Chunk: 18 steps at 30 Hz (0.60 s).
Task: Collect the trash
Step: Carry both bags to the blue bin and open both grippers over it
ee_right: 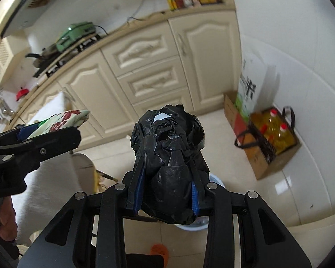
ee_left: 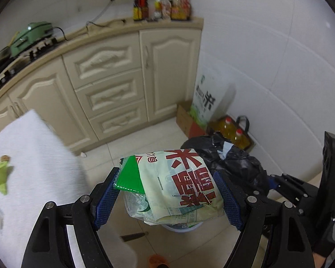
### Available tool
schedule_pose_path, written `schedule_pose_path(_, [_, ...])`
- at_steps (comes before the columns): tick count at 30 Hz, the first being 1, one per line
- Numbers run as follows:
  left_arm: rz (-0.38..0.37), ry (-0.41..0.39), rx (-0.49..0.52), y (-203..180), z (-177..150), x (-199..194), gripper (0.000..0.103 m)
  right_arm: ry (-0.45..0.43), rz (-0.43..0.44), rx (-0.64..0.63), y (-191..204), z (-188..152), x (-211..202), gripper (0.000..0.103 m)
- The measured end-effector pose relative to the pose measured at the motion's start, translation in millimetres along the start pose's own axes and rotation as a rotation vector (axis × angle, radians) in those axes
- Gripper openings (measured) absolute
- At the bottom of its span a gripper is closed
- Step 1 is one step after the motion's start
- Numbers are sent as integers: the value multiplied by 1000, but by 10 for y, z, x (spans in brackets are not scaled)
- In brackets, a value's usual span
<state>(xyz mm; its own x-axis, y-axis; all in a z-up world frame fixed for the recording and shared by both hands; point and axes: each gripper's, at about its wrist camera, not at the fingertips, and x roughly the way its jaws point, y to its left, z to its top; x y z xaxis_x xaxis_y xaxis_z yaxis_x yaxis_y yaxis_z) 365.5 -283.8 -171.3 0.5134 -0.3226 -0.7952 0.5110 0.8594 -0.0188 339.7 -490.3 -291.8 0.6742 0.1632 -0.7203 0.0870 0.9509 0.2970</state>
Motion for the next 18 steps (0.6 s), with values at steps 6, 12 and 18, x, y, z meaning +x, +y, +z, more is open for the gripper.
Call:
schedule_pose_path(6, [32, 75, 16, -200, 213, 655, 78, 49, -8, 50, -264, -69, 348, 33])
schedule_pose_path(12, [55, 124, 11, -357, 399, 1250, 78, 87, -8, 70, -390, -88, 596, 36])
schedule_pose_path(18, [55, 148, 9, -400, 391, 1516, 78, 127, -15, 91, -453, -120, 769, 40])
